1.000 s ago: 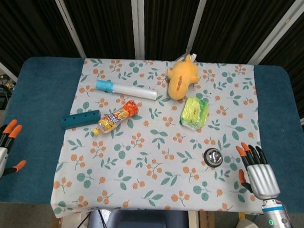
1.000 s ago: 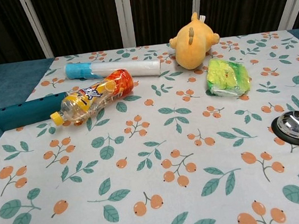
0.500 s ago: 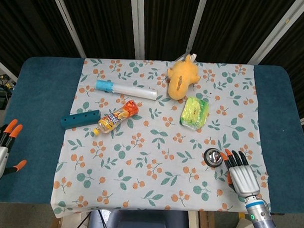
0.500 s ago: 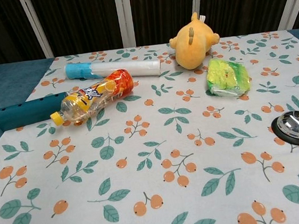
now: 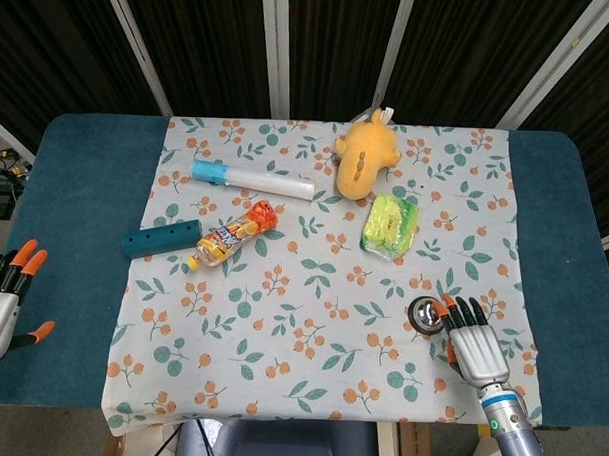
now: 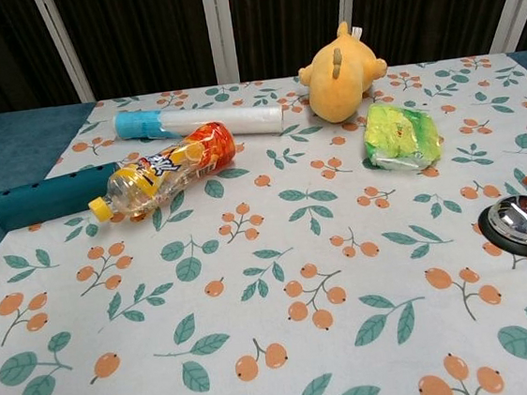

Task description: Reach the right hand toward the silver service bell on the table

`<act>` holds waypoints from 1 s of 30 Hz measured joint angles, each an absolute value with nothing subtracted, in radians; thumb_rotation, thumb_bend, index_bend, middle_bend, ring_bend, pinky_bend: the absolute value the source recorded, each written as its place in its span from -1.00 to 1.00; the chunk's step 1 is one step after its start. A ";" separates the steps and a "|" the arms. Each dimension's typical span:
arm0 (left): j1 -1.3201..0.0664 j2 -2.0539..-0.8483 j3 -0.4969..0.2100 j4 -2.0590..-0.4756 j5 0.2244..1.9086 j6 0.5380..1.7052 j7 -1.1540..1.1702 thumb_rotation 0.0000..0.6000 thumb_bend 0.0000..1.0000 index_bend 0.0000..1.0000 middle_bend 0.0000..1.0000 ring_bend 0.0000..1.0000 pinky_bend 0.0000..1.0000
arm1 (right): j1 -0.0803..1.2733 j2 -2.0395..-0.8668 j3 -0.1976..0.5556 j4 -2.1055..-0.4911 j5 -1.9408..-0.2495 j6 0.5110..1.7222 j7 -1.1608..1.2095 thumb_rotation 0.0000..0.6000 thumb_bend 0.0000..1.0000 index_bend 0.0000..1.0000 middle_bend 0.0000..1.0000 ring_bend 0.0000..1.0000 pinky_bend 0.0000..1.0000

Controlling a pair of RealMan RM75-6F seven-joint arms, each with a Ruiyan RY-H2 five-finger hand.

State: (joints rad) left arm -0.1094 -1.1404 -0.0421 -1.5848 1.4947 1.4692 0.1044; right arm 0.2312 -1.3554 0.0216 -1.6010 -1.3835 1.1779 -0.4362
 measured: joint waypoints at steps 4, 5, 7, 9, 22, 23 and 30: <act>-0.112 -1.141 -0.043 -1.586 1.490 1.463 0.107 1.00 -0.95 -1.00 -1.00 -1.00 -1.00 | 0.233 -1.358 0.013 -1.595 -1.380 1.172 -0.447 1.00 0.68 -1.00 -1.00 -1.00 -1.00; -0.112 -1.141 -0.043 -1.587 1.489 1.462 0.106 1.00 -0.95 -1.00 -1.00 -1.00 -1.00 | 0.233 -1.360 0.009 -1.591 -1.377 1.168 -0.455 1.00 0.68 -1.00 -1.00 -1.00 -1.00; -0.113 -1.140 -0.043 -1.588 1.486 1.460 0.105 1.00 -0.95 -1.00 -1.00 -1.00 -1.00 | 0.234 -1.363 0.003 -1.585 -1.370 1.162 -0.474 1.00 0.68 -1.00 -1.00 -1.00 -1.00; -0.114 -1.139 -0.045 -1.590 1.485 1.459 0.106 1.00 -0.95 -1.00 -1.00 -1.00 -1.00 | 0.235 -1.367 -0.006 -1.577 -1.359 1.153 -0.504 1.00 0.68 -1.00 -1.00 -1.00 -1.00; -0.113 -1.136 -0.044 -1.592 1.486 1.464 0.102 1.00 -0.95 -1.00 -1.00 -1.00 -1.00 | 0.236 -1.373 -0.005 -1.588 -1.330 1.173 -0.544 1.00 0.68 -1.00 -1.00 -1.00 -1.00; -0.113 -1.137 -0.044 -1.591 1.486 1.464 0.101 1.00 -0.95 -1.00 -1.00 -1.00 -1.00 | 0.236 -1.370 0.000 -1.593 -1.337 1.184 -0.527 1.00 0.68 -1.00 -1.00 -1.00 -1.00; -0.113 -1.138 -0.044 -1.588 1.485 1.463 0.102 1.00 -0.95 -1.00 -1.00 -1.00 -1.00 | 0.225 -1.320 0.043 -1.641 -1.406 1.293 -0.385 1.00 0.23 -1.00 -1.00 -1.00 -1.00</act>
